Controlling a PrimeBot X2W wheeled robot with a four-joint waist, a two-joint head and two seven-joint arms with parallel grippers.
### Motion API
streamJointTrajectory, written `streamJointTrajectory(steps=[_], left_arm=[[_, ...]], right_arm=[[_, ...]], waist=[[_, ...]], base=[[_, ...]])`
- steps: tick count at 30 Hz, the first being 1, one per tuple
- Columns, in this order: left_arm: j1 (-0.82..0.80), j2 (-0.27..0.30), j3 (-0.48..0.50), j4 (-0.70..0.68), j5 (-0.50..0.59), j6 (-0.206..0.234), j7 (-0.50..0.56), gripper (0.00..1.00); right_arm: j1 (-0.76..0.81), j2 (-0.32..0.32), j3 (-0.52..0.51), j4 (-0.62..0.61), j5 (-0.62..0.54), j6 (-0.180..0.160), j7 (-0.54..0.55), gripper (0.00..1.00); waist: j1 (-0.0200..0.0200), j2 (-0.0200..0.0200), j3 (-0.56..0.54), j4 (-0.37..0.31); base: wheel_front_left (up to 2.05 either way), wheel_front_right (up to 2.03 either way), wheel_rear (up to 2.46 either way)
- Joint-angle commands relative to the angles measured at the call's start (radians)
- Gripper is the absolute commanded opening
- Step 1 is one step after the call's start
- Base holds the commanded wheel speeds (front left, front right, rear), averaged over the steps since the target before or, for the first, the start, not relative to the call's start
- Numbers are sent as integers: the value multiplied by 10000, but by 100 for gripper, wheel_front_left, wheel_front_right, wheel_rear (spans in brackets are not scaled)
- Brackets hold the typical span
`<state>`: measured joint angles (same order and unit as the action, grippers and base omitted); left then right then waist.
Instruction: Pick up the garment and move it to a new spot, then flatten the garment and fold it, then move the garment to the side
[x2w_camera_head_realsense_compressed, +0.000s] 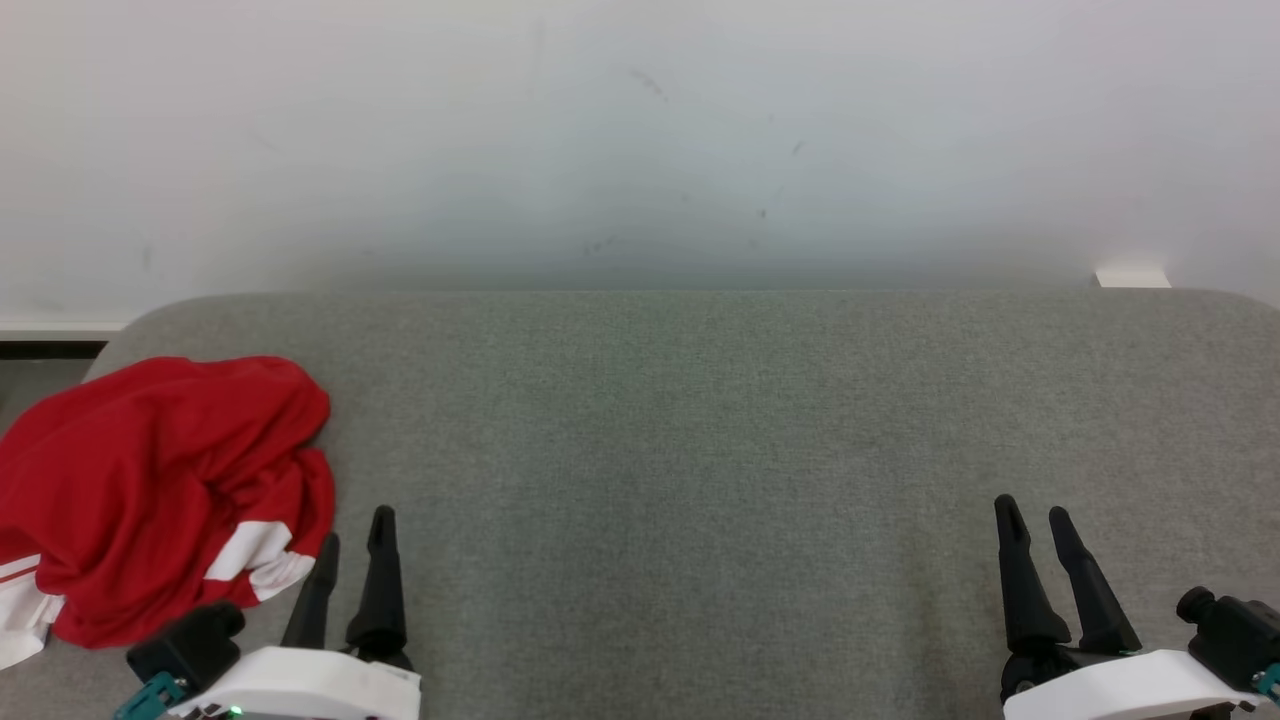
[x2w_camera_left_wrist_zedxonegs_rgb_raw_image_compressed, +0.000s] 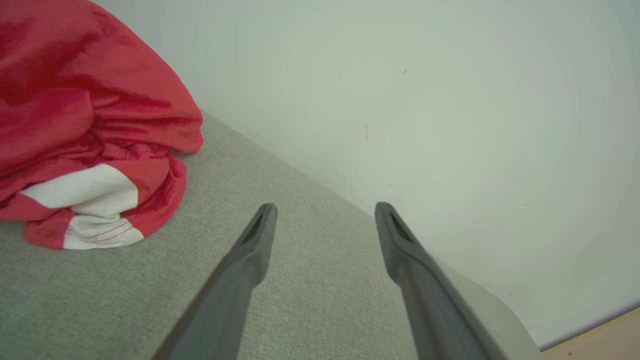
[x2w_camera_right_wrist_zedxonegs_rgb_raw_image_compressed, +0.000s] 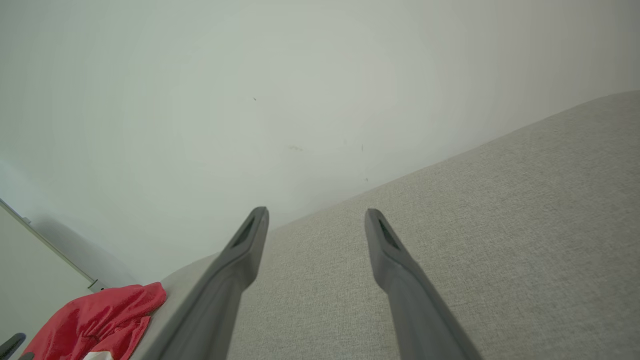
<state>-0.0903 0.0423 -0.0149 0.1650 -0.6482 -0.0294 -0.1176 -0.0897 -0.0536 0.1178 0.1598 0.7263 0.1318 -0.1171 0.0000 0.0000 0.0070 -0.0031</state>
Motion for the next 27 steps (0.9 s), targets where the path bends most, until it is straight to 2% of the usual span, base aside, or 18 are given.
streamJointTrajectory(steps=[1,9,27], left_arm=[[4,78,-52,-52,426,37,-130,100],[38,84,-137,6,1307,124,-359,100],[112,94,-289,-12,2663,162,-764,100]], right_arm=[[-22,-35,75,-24,-483,-10,-134,100],[34,0,131,83,-1373,-12,-360,100],[105,27,317,149,-2581,-14,-770,100]], waist=[[0,0,-16,-8],[0,0,-52,-27],[0,0,-115,-57]], base=[[0,0,0],[0,0,0],[0,0,0]])
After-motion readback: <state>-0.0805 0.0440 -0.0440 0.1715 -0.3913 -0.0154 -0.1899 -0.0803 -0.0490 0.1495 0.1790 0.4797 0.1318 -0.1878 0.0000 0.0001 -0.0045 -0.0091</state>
